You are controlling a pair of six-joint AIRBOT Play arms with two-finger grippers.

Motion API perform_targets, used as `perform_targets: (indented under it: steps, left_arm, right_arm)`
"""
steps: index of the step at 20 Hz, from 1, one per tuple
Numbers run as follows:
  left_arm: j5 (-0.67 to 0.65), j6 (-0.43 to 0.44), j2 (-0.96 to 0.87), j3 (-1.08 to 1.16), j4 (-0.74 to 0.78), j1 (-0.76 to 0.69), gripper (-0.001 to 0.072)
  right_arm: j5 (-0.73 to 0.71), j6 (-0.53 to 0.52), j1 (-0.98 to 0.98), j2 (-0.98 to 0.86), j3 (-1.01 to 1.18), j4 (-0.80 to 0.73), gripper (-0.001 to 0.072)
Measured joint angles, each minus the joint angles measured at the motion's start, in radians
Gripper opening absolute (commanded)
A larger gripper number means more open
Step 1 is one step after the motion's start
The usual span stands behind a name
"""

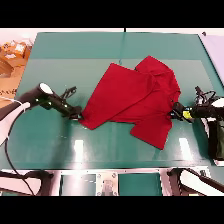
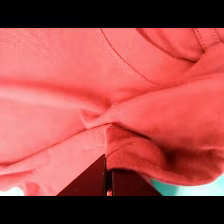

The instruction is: Fold the shirts.

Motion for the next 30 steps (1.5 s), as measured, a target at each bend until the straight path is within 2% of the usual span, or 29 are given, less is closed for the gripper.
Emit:
perform_targets:
  steps: [5,11,14,17,20,24,27,30]
  left_arm:
    - [-0.091,-0.055,0.146,0.247,0.053,0.077,0.0024]
    - [-0.108,-0.163,0.408,0.640,0.090,0.241,0.0024]
    - [-0.072,-0.203,0.534,0.824,0.124,0.287,0.0025]
    - [-0.007,-0.222,0.653,0.945,0.148,0.306,0.0025]
    - [0.045,-0.229,0.738,0.993,0.175,0.312,0.0025]
    - [0.037,-0.238,0.746,1.008,0.213,0.315,0.0025]
    - [-0.001,-0.240,0.694,0.955,0.204,0.315,0.0025]
    - [-0.025,-0.233,0.602,0.839,0.129,0.315,0.0025]
  right_arm:
    - [0.122,0.015,0.000,0.062,0.225,-0.023,0.0017]
    - [0.223,0.116,0.000,0.197,0.760,-0.071,0.0019]
    - [0.208,0.184,0.000,0.255,1.007,-0.093,0.0018]
    - [0.121,0.235,-0.001,0.318,1.176,-0.135,0.0019]
    - [0.035,0.257,-0.001,0.376,1.246,-0.171,0.0019]
    - [0.013,0.268,-0.001,0.386,1.245,-0.189,0.0019]
    - [0.022,0.268,0.000,0.354,1.144,-0.175,0.0019]
    - [0.027,0.229,0.000,0.283,0.974,-0.114,0.0019]
